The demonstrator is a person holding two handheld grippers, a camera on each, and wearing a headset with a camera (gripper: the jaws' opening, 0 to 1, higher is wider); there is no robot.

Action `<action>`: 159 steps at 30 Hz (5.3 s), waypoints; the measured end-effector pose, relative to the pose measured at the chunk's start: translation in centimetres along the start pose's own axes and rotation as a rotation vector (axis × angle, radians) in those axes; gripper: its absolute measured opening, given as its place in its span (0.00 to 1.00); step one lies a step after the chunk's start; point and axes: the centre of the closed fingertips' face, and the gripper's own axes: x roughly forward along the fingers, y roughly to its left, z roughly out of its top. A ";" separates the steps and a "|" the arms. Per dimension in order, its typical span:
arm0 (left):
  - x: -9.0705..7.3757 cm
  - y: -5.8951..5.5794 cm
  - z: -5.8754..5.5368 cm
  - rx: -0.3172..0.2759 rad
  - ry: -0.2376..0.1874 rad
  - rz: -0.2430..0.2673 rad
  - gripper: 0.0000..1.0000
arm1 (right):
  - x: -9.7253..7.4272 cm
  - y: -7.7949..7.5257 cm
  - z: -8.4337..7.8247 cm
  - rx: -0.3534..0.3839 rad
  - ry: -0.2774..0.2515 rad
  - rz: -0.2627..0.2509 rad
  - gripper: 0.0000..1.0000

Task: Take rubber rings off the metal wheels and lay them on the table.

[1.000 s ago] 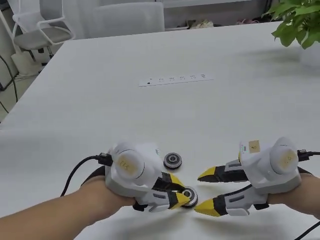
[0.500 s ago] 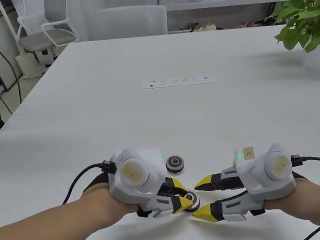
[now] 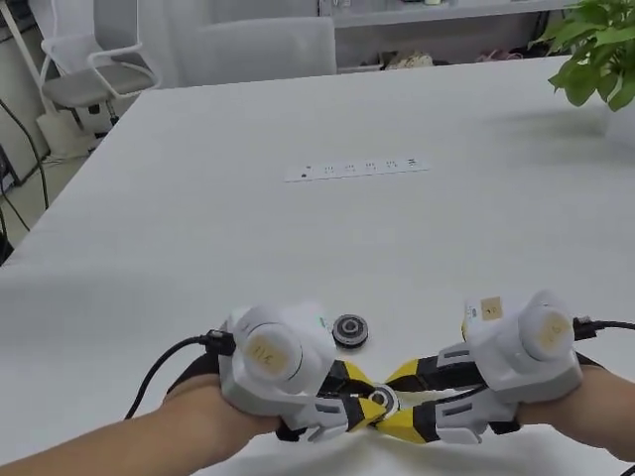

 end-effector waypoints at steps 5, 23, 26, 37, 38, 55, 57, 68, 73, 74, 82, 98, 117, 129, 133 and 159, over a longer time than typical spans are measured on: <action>0.0 0.0 0.0 0.000 -0.001 0.002 0.07 | -0.4 0.1 -0.2 0.017 0.001 -0.002 0.22; 0.0 -0.1 0.0 -0.003 -0.002 0.010 0.07 | -1.0 0.1 -0.8 0.038 0.014 -0.012 0.11; 0.0 -0.1 0.0 -0.003 -0.002 0.012 0.07 | -1.0 0.1 -0.8 0.044 0.017 -0.013 0.11; 0.0 0.0 -0.1 -0.006 -0.003 0.017 0.07 | -1.1 0.4 -1.3 0.044 0.038 -0.007 0.00; 0.0 0.0 -0.1 -0.007 -0.003 0.017 0.07 | -1.1 0.4 -1.2 0.043 0.038 -0.007 0.00; 0.0 0.0 -0.1 -0.004 -0.004 0.018 0.07 | -1.2 0.2 -0.9 -0.046 0.037 -0.016 0.17; 0.0 0.0 -0.1 -0.005 -0.004 0.018 0.07 | -1.0 0.2 -0.6 -0.053 0.026 -0.017 0.22; 0.0 0.0 -0.1 -0.004 -0.005 0.019 0.07 | 0.2 0.0 0.3 -0.015 -0.003 -0.010 0.32; 0.0 0.0 -0.1 -0.004 -0.005 0.020 0.07 | 0.3 0.1 0.2 -0.016 0.004 -0.008 0.26; 0.0 0.0 -0.1 -0.004 -0.005 0.020 0.07 | 0.2 0.2 0.2 -0.016 0.004 -0.006 0.25; 0.1 0.0 0.0 -0.006 -0.007 0.022 0.07 | -0.4 0.1 -0.3 0.011 0.007 -0.019 0.21; 0.1 0.0 0.0 -0.012 -0.007 0.027 0.07 | -0.8 0.1 -0.7 0.013 0.026 -0.035 0.14; 0.1 0.0 0.0 -0.017 -0.008 0.035 0.07 | -0.9 0.1 -0.7 0.003 0.037 -0.040 0.12; 0.1 0.0 0.0 -0.016 -0.006 0.038 0.07 | -1.2 -0.2 -1.0 0.015 0.048 -0.052 0.00; 0.1 0.0 0.0 -0.014 -0.004 0.039 0.07 | -1.3 -0.4 -1.0 0.060 0.041 -0.057 0.00; 0.2 0.0 0.1 -0.010 -0.003 0.047 0.07 | -2.0 -0.7 -1.0 0.220 -0.002 -0.066 0.00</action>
